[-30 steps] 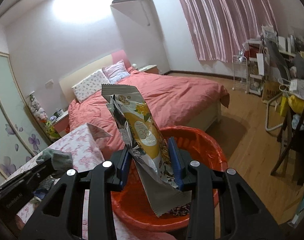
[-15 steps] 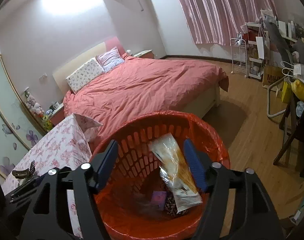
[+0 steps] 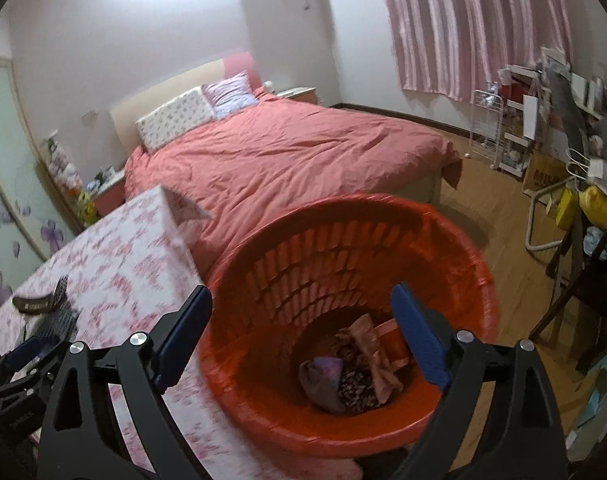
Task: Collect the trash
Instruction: 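Move both tools back over the remaining clutter on the bed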
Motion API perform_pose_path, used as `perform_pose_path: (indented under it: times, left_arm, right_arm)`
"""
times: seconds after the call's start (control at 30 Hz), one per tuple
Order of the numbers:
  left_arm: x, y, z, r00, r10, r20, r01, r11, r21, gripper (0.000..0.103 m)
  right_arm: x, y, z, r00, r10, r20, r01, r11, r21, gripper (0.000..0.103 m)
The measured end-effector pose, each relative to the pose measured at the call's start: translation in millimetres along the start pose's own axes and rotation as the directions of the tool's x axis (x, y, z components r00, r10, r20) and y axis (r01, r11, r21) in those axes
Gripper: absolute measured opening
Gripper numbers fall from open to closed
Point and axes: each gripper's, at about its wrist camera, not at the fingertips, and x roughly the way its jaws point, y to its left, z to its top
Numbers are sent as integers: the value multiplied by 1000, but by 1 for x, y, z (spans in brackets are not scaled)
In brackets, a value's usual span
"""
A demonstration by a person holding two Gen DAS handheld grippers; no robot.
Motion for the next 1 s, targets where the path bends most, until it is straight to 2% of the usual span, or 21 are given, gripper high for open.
perform_pose_path:
  times: [0.27,0.4,0.53,0.6,0.73,0.87,1.0]
  left_arm:
    - [-15,97,-24,994,93,-60,-100,986,-132,91]
    - [-25,153,-36,983,162,-84,-176,961,-214,91]
    - [-35,189,-45,978,188,-90,-206,938,-277,91]
    - [-42,202,-49,974,212,-84,-227,931,-287,91]
    - [-51,217,-56,967,245,-70,-254,920,-298,91]
    - [-55,229,-59,965,252,-70,-261,911,-318,91]
    - [-56,236,-63,965,248,-82,-261,908,-328,91]
  right_arm:
    - [2,62,-18,995,73,-70,-80,991,-106,90]
    - [6,97,-28,988,111,-110,-127,979,-158,90]
    - [11,132,-37,977,151,-149,-179,963,-200,89]
    - [13,149,-40,971,174,-165,-207,955,-212,87]
    - [19,181,-41,954,222,-202,-264,940,-215,75]
    - [29,216,-43,935,261,-240,-314,925,-214,61]
    - [45,243,-46,915,275,-295,-341,918,-202,53]
